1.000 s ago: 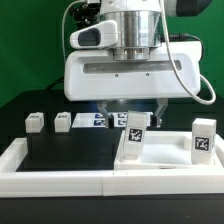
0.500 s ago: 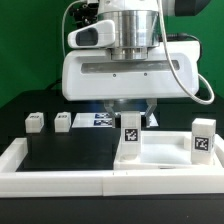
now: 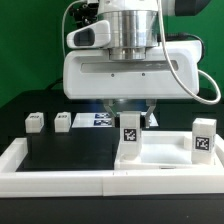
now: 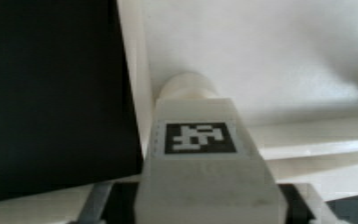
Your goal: Assemble square table
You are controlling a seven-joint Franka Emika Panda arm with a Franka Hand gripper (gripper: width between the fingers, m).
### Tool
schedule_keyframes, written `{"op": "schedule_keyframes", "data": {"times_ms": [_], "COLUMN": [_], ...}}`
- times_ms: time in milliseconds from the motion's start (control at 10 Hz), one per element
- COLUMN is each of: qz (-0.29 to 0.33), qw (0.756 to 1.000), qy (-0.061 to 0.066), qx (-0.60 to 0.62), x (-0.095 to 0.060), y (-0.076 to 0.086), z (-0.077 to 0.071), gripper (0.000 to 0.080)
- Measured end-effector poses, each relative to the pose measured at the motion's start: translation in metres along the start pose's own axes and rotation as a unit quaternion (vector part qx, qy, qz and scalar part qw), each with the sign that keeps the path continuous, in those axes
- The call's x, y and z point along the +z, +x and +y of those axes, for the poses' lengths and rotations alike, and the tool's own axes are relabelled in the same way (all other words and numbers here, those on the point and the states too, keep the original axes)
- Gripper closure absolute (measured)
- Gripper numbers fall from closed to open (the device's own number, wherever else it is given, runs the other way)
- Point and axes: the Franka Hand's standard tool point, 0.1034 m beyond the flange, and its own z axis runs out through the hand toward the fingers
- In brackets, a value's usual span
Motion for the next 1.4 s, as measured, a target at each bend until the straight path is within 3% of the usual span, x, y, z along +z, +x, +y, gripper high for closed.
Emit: {"op": "schedule_keyframes", "data": {"times_ms": [500, 800, 1000, 1300, 1400], "qz": [0.0, 0.003, 0.003, 0.003, 0.002], "qw": [0.976, 0.943, 0.902, 0.905, 0.921], "qy": [0.002, 0.006, 0.005, 0.005, 0.006], "qx": [0.217, 0.333, 0.432, 0.425, 0.39], "x": [0.001, 0.002, 0.002, 0.002, 0.003], "y": [-0.002, -0.002, -0.003, -0.003, -0.004], "z": [-0.005, -0.011, -0.013, -0.014, -0.016], "gripper": [0.0508, 0.0508, 0.0508, 0.0507, 0.0327]}}
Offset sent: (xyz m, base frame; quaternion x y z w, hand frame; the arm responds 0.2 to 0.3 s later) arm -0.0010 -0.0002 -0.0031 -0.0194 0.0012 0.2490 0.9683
